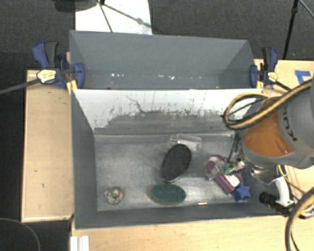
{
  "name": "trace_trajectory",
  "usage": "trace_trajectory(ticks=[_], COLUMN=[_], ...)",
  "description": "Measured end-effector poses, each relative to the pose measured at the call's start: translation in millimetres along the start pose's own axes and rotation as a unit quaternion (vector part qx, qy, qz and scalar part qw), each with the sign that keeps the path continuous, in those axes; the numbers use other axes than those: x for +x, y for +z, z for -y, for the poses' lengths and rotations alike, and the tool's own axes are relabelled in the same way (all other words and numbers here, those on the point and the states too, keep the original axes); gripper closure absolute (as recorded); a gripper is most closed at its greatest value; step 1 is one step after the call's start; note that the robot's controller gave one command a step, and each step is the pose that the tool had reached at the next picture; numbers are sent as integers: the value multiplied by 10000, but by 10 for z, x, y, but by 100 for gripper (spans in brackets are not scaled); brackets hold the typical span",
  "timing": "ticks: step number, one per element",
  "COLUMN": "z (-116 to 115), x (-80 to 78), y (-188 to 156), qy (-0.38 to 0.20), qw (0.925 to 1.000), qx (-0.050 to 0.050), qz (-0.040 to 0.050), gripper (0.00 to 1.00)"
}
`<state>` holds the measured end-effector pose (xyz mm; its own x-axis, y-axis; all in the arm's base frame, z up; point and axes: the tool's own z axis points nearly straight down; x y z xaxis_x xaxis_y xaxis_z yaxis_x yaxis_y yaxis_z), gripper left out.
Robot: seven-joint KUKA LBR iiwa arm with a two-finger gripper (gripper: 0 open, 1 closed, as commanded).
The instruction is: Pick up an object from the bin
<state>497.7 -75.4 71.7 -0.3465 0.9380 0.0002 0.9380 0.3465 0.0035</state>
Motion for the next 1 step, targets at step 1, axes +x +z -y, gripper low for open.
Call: trace_trajectory(ticks=[1], z=[-18], x=[-8], y=[-941], qy=[-21], qw=[10000], qx=[-11], qz=[18], gripper=[100])
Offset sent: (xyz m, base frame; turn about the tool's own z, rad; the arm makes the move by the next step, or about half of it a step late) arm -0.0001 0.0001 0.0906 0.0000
